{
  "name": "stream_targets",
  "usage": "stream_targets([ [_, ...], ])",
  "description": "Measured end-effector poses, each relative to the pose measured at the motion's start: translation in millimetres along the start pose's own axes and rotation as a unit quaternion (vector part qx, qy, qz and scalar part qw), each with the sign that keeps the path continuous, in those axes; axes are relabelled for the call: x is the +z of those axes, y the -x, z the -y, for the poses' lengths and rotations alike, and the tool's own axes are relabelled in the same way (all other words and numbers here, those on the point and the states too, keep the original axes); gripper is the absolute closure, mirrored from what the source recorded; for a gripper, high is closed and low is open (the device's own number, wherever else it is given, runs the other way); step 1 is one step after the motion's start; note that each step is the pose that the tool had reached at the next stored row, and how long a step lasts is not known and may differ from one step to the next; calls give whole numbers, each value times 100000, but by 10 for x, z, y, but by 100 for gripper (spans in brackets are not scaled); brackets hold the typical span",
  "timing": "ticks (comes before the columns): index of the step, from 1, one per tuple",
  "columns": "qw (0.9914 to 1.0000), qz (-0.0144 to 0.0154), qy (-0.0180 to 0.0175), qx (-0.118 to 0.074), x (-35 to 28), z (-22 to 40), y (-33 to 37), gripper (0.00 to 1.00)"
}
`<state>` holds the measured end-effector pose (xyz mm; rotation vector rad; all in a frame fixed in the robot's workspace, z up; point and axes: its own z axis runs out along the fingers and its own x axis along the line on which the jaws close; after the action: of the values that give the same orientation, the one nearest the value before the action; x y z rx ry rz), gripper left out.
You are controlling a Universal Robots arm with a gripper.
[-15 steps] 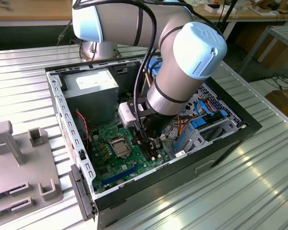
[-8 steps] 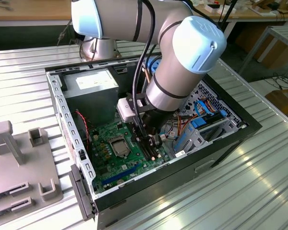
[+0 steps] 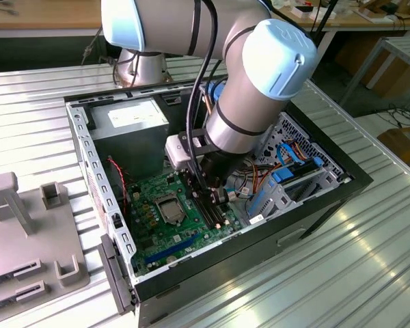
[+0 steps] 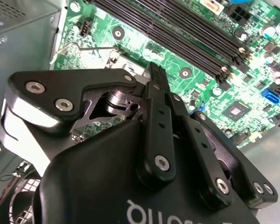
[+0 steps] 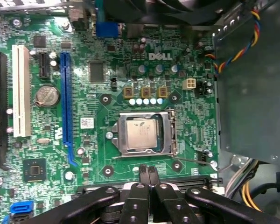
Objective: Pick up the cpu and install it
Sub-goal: 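Install the first cpu locking lever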
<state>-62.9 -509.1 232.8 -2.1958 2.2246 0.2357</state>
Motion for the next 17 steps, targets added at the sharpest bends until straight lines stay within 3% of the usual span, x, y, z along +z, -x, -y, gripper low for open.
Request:
stream_targets([
  [4,100000,130,6,-18,11,8,111,89],
  [6,100000,233,6,-37,13,10,131,89],
  [10,100000,250,11,-32,14,9,133,89],
  [13,100000,248,10,-29,12,2,97,89],
  [17,100000,251,163,-13,71,-34,59,89],
])
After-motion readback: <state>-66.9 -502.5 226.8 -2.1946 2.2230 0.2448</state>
